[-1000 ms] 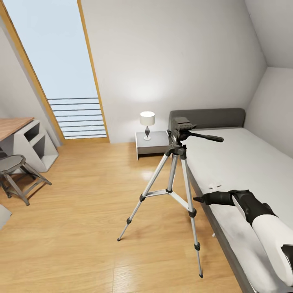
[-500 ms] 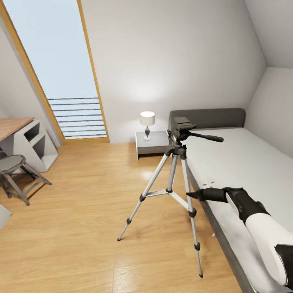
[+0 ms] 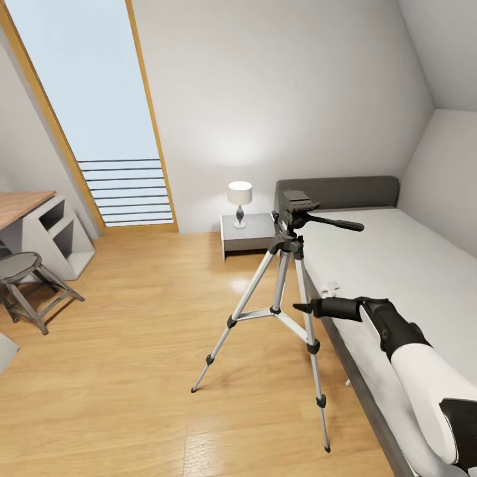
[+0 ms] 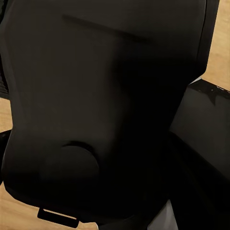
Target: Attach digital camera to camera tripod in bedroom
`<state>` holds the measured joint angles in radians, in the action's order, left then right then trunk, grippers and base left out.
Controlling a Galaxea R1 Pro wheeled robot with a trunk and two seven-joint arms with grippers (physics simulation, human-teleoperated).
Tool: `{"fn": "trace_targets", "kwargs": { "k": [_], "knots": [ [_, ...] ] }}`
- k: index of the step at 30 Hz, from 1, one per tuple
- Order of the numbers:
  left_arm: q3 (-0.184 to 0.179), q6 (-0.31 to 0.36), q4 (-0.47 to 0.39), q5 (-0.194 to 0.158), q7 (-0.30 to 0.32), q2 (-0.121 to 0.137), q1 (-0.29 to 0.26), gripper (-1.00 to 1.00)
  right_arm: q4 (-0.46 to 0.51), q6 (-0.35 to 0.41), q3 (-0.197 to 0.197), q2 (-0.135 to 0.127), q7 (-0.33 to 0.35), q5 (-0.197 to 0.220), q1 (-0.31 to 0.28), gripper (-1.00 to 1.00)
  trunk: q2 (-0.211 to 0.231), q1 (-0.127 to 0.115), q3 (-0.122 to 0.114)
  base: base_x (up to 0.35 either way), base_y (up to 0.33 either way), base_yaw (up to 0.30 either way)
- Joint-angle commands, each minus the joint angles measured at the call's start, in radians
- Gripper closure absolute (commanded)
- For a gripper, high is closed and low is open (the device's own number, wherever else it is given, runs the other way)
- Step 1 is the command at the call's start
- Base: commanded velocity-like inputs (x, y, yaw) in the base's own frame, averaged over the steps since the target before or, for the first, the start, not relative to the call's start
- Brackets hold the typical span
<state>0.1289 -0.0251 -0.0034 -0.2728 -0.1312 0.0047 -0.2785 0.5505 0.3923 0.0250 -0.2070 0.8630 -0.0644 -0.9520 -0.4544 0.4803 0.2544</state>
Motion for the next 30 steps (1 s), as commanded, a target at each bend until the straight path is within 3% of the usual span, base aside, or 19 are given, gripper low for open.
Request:
{"fn": "trace_targets", "kwargs": {
  "k": [1, 15, 30],
  "knots": [
    [0.008, -0.003, 0.000, 0.000, -0.001, 0.000, -0.001, 1.00, 0.007, 0.006, 0.003, 0.000, 0.006, -0.001, -0.001, -1.00, -0.002, 0.000, 0.002, 0.000, 0.000, 0.000],
    [0.008, -0.003, 0.000, 0.000, -0.001, 0.000, -0.001, 1.00, 0.086, 0.006, 0.003, -0.004, 0.007, 0.078, -0.001, -1.00, -0.002, 0.000, 0.002, 0.000, 0.000, 0.000],
    [0.009, -0.009, -0.001, -0.002, 0.005, 0.000, 0.002, 1.00, 0.072, 0.008, 0.000, -0.006, 0.001, 0.060, -0.001, -1.00, -0.002, 0.000, 0.002, 0.000, 0.000, 0.000]
  ]
}}
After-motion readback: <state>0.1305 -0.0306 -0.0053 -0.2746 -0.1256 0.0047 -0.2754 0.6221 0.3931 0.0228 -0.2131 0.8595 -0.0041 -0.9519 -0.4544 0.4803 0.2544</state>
